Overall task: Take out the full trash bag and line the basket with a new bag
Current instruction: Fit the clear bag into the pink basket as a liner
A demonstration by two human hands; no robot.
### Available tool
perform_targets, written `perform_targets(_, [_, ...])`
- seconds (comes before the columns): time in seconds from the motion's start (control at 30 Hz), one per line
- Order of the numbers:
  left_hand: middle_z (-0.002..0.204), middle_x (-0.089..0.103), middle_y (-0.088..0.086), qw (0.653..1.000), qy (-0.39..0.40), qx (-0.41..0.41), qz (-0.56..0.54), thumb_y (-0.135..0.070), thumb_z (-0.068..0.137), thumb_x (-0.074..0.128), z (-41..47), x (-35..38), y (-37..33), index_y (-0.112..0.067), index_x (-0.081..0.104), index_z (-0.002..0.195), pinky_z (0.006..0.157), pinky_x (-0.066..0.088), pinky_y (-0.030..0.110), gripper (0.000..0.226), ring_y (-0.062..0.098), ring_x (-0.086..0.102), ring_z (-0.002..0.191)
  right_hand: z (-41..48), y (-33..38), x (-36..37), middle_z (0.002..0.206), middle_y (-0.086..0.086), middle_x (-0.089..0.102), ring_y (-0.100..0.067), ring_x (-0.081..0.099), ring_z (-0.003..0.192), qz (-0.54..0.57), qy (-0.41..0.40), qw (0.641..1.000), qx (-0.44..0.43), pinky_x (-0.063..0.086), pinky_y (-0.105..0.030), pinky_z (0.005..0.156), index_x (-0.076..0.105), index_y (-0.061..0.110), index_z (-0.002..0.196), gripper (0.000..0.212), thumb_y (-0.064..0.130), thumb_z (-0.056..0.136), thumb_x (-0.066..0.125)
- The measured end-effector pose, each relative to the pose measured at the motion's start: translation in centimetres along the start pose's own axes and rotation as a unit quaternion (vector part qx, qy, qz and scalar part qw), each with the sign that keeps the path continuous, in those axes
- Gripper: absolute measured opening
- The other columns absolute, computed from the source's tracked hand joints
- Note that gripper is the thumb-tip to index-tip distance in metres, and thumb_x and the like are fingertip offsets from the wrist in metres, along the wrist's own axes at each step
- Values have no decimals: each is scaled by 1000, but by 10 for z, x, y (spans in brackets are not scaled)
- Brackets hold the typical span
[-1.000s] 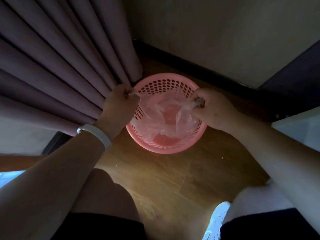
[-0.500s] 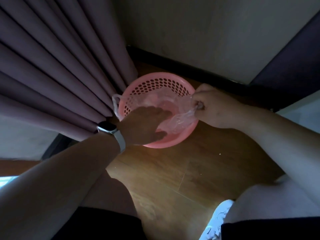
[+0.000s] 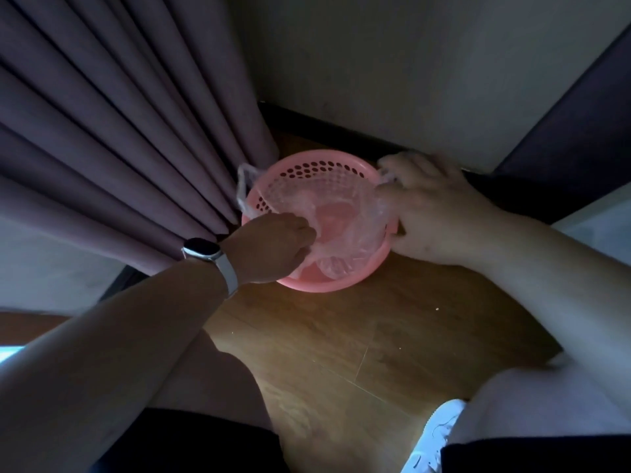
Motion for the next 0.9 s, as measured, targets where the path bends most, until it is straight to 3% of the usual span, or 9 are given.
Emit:
perform_targets(0.13, [80, 63, 2, 1000, 12, 10, -3, -24, 98, 47, -4, -3, -9, -16, 61, 102, 66, 46, 33, 16, 21, 56, 71, 6, 40, 28, 128, 8, 57, -16, 42, 127, 0, 27, 996, -84, 11, -46, 117, 47, 33, 131, 48, 48, 87, 56])
perform_targets(0.2, [76, 61, 1, 1000, 16, 17, 2, -26, 99, 45, -5, -4, -12, -19, 57, 102, 62, 46, 35, 14, 20, 54, 67, 6, 46, 47, 129, 8, 57, -17, 49, 122, 41, 74, 993, -87, 22, -42, 114, 39, 33, 137, 48, 47, 92, 49])
perform_targets(0.3, [74, 62, -2, 1000, 12, 13, -4, -29, 99, 45, -9, -11, -10, -23, 54, 100, 60, 46, 34, 11, 18, 54, 63, 4, 41, 65, 124, 5, 52, -17, 54, 102, 84, 116, 987, -73, 50, -37, 87, 32, 34, 141, 50, 43, 94, 47])
perform_targets(0.37, [73, 62, -4, 1000, 1, 4, -13, -31, 99, 47, -15, -18, -5, -24, 56, 99, 60, 48, 34, 10, 16, 53, 62, 2, 37, 72, 111, 7, 48, -13, 54, 84, 85, 132, 985, -65, 53, -35, 69, 41, 31, 134, 42, 37, 93, 48])
perform_targets(0.43, [75, 62, -5, 1000, -8, -3, -18, -32, 97, 49, -25, -21, 2, -23, 58, 93, 63, 51, 36, 13, 13, 53, 65, -1, 38, 78, 94, 9, 50, -10, 51, 71, 63, 137, 985, -86, 52, -35, 63, 55, 30, 107, 15, 27, 94, 47])
perform_targets(0.5, [83, 64, -5, 1000, 5, -7, -21, -35, 95, 49, -36, -17, 8, -22, 63, 91, 71, 53, 37, 20, 14, 58, 75, -5, 38, 79, 81, 10, 51, -9, 49, 65, 54, 124, 985, -109, 51, -35, 60, 50, 31, 83, 17, 21, 95, 45])
perform_targets(0.6, [93, 65, -10, 998, 57, -8, -21, -38, 95, 51, -50, -1, 11, -27, 66, 95, 81, 51, 32, 19, 10, 59, 86, -9, 31, 83, 73, 8, 50, -12, 47, 62, 68, 126, 983, -115, 44, -35, 57, 48, 26, 75, 22, 14, 93, 45])
perform_targets(0.73, [108, 67, -13, 995, 103, 11, -1, -34, 98, 49, -60, 15, 8, -31, 70, 111, 90, 48, 29, 24, 11, 60, 99, -8, 32, 91, 79, 7, 51, -15, 48, 71, 80, 150, 978, -118, 47, -38, 65, 58, 21, 78, 18, 9, 89, 49])
perform_targets(0.9, [107, 69, -15, 992, 127, 5, 20, -38, 98, 42, -64, 21, 10, -34, 68, 115, 83, 47, 21, 31, 8, 63, 94, -10, 28, 89, 93, 14, 51, -6, 48, 85, 89, 155, 976, -126, 49, -32, 76, 72, 31, 103, 23, 28, 94, 51])
Point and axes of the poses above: each hand's wrist, its own z-axis towards the middle knuckle, its own x-axis out of the palm, y = z × x, the point moved 10 cm from there along z, towards the middle knuckle
